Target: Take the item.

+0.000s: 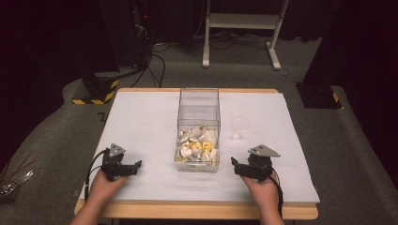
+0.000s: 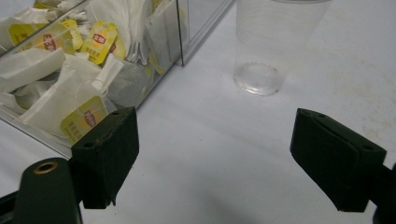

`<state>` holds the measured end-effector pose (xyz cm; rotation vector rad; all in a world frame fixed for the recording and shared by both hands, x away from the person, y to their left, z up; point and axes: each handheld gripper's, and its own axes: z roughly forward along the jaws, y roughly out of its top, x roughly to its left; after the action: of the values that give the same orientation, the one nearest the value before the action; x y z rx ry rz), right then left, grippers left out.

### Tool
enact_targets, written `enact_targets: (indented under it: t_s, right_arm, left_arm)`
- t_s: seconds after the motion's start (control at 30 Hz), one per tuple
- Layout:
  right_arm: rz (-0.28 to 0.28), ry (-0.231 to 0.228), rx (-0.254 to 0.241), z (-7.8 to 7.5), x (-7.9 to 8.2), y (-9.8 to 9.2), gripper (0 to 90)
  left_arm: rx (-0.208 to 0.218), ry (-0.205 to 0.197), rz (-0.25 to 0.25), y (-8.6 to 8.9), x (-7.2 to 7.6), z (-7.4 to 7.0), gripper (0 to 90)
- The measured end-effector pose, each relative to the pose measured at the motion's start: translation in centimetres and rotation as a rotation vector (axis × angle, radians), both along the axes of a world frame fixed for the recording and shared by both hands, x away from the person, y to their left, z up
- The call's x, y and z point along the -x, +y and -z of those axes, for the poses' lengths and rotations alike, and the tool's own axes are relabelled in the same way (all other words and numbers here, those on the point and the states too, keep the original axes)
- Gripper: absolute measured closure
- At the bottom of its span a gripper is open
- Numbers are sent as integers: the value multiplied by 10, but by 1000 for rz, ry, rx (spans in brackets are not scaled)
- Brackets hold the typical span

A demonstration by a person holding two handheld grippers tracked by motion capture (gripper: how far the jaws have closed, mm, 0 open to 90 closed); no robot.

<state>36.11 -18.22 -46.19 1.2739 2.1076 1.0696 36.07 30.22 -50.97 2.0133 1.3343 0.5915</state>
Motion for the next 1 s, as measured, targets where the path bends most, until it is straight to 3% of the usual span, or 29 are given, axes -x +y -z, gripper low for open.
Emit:
enact_targets:
  t_s: [1.0]
  right_arm:
    - [-53,-42,-31,-26,-7,17,167]
  left_arm:
    - [6,3,-2,0,0,0,74]
